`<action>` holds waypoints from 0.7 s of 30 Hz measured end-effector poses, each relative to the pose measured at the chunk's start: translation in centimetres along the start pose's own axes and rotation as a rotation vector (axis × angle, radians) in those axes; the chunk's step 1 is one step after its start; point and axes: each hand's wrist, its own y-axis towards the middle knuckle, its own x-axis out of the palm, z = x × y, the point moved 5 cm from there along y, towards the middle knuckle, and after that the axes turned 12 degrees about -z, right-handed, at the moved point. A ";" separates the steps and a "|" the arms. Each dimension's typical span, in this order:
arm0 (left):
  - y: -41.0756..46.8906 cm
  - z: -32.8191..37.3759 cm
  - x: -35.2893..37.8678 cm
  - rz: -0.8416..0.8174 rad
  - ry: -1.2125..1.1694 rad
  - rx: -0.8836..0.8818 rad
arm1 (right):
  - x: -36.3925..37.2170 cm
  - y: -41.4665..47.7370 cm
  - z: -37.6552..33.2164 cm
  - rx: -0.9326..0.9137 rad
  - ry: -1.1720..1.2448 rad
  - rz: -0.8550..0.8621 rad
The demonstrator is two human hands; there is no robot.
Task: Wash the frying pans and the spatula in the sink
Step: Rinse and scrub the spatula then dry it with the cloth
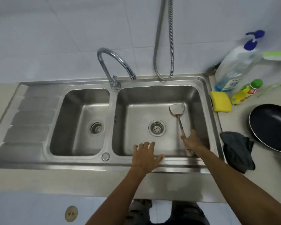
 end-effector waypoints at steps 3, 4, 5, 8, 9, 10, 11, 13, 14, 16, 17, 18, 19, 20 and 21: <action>0.2 -1.3 1.4 -0.144 0.040 0.058 | 1.4 1.8 0.7 0.062 0.077 0.015; 0.3 -1.7 1.8 -0.170 0.030 0.060 | 1.9 2.5 0.8 0.074 0.117 0.008; 0.4 -2.0 2.1 -0.189 0.007 0.056 | 2.4 3.3 1.1 0.079 0.147 -0.007; 0.8 -3.1 1.7 -0.194 -0.039 0.071 | 3.1 4.9 1.8 0.090 0.108 -0.028; 1.3 -3.6 0.5 -0.173 -0.054 0.077 | 3.1 4.3 1.2 0.076 0.084 -0.015; 2.2 -4.3 -1.1 -0.134 -0.069 0.074 | 3.2 3.4 0.3 0.060 0.069 0.003; 3.3 -5.2 -3.1 -0.074 -0.080 0.064 | 3.5 1.8 -1.0 0.031 0.068 0.002; 5.9 -7.3 -8.5 0.088 -0.075 0.039 | 4.3 -2.2 -3.6 -0.022 0.093 -0.021; 7.1 -8.4 -11.5 0.183 -0.053 0.027 | 4.7 -4.2 -4.6 -0.056 0.101 -0.037; 9.3 -10.6 -17.1 0.342 0.014 0.009 | 5.6 -7.4 -6.1 -0.118 0.094 -0.083; 10.4 -11.7 -19.4 0.383 0.051 -0.007 | 5.9 -8.5 -7.0 -0.154 0.097 -0.109; 11.4 -12.8 -21.2 0.392 0.091 -0.031 | 6.1 -9.4 -7.8 -0.190 0.105 -0.135; 12.3 -13.7 -22.5 0.374 0.126 -0.063 | 6.3 -9.9 -8.6 -0.216 0.109 -0.156; 13.2 -14.7 -23.4 0.347 0.150 -0.093 | 6.4 -10.3 -9.4 -0.236 0.108 -0.174; 13.9 -15.5 -23.7 0.329 0.164 -0.118 | 6.5 -10.7 -10.0 -0.253 0.107 -0.189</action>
